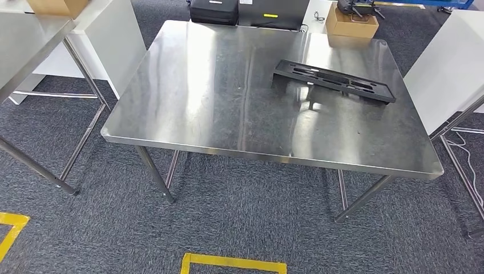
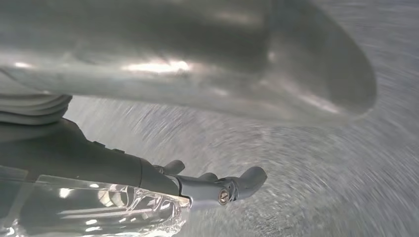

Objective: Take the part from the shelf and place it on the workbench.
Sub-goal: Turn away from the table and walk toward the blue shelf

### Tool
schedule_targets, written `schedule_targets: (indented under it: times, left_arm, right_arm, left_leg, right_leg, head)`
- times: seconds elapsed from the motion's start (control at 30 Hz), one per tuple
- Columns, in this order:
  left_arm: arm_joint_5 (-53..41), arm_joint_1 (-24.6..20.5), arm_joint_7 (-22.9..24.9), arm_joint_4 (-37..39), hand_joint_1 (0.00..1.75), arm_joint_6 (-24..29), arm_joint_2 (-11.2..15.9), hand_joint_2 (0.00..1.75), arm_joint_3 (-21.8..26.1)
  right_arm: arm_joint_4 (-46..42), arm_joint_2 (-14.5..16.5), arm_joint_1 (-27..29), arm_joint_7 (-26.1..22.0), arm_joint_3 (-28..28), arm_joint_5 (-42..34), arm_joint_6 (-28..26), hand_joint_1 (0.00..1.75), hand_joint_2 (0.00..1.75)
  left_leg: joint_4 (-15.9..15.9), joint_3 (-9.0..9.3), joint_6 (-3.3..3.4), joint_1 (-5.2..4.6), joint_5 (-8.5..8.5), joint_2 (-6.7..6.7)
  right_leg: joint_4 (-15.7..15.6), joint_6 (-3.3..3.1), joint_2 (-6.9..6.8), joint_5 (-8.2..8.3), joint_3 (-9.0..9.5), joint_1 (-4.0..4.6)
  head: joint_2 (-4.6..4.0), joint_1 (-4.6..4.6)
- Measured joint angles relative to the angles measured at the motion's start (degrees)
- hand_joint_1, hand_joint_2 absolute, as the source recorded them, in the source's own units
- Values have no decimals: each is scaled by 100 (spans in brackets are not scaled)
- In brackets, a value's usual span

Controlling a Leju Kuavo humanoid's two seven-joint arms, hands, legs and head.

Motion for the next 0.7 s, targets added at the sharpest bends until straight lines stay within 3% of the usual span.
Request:
schedule_targets:
  times: [0.03, 0.07, 0.13, 0.2, 0.27, 0.3, 0.37, 0.43, 0.5, 0.53, 0.57, 0.67, 0.7]
  left_arm:
    - [-44, 0, 28, 0, 0, -10, 1, 0, -9]
    - [-90, 0, 56, 0, 0, -22, 2, 0, -20]
    - [-169, -3, 109, 0, 0, -37, 3, 0, -48]
    - [-230, -9, 150, 0, 0, -38, 3, 0, -84]
    - [-283, -13, 183, 0, 0, -38, 3, 0, -125]
    - [-309, -12, 192, 0, 0, -39, 6, 0, -145]
    - [-345, -7, 205, 0, 0, -40, 14, 0, -180]
    - [-360, -6, 213, 0, 0, -41, 22, 0, -195]
    - [-362, -6, 225, 0, 0, -42, 31, 0, -203]
    - [-363, -5, 232, 0, 0, -43, 36, 0, -206]
    - [-364, -5, 237, 0, 0, -43, 40, 0, -209]
    - [-368, -9, 240, 0, 0, -45, 48, 0, -231]
    - [-370, -10, 241, 0, 0, -47, 49, 0, -240]
  right_arm:
    - [45, 1, 19, 410, 227, 402, 237, 0, 0]
    - [79, 1, 39, 830, 503, 823, 533, 0, 0]
    - [123, 3, 66, 1515, 1128, 1568, 1124, 0, 0]
    - [156, 9, 75, 1931, 1724, 2076, 1683, 0, 0]
    - [182, 13, 86, 2184, 2230, 2412, 2307, 0, 0]
    - [193, 16, 92, 2264, 2447, 2536, 2575, 0, 0]
    - [203, 26, 97, 2339, 2814, 2705, 2902, 0, 0]
    - [208, 39, 104, 2357, 3089, 2791, 3026, 0, 0]
    - [211, 47, 114, 2357, 3280, 2818, 3059, 0, 0]
    - [212, 49, 119, 2357, 3354, 2824, 3067, 0, 0]
    - [213, 48, 123, 2359, 3410, 2827, 3071, 0, 0]
    - [215, 52, 126, 2370, 3534, 2832, 3072, 0, 0]
    - [216, 54, 122, 2371, 3565, 2833, 3072, 0, 0]
  left_leg:
    - [2, -56, -7, -4, 42, 0]
    - [4, -106, -19, -5, 84, -1]
    - [10, -183, -63, -9, 161, -6]
    - [19, -221, -131, -28, 234, -11]
    - [26, -240, -202, -42, 298, -16]
    - [50, -263, -233, -32, 293, -19]
    - [289, -372, -293, -2, 18, -21]
    - [910, -571, -348, 22, -518, -19]
    - [1574, -727, -394, 40, -850, -20]
    - [1702, -700, -407, 49, -864, -19]
    - [1594, -561, -410, 59, -771, -17]
    - [466, 196, -372, 71, -371, -18]
    - [200, 344, -350, 62, -318, -20]
  right_leg:
    - [22, 40, 2, 9, 55, -1]
    - [-171, 89, 2, 102, 220, -3]
    - [-1015, 153, 5, 336, 778, -13]
    - [-1640, 125, 29, 465, 1147, 8]
    - [-1741, 53, 49, 510, 1144, 34]
    - [-1749, 9, 43, 531, 1102, 6]
    - [-1750, -121, 20, 607, 1039, -38]
    - [-1748, -218, -5, 686, 952, -36]
    - [-1738, -230, -20, 751, 864, -22]
    - [-1729, -221, -24, 780, 833, -17]
    - [-1719, -208, -26, 800, 814, -16]
    - [-1651, -166, -24, 835, 765, -3]
    - [-1623, -143, -25, 848, 734, 11]
  head:
    - [0, 3]
    - [0, 3]
    - [0, 6]
    - [0, -5]
    - [0, -26]
    - [0, -30]
    - [0, -51]
    - [0, -73]
    - [0, -79]
    - [0, -80]
    - [0, -80]
    - [0, -78]
    - [0, -76]
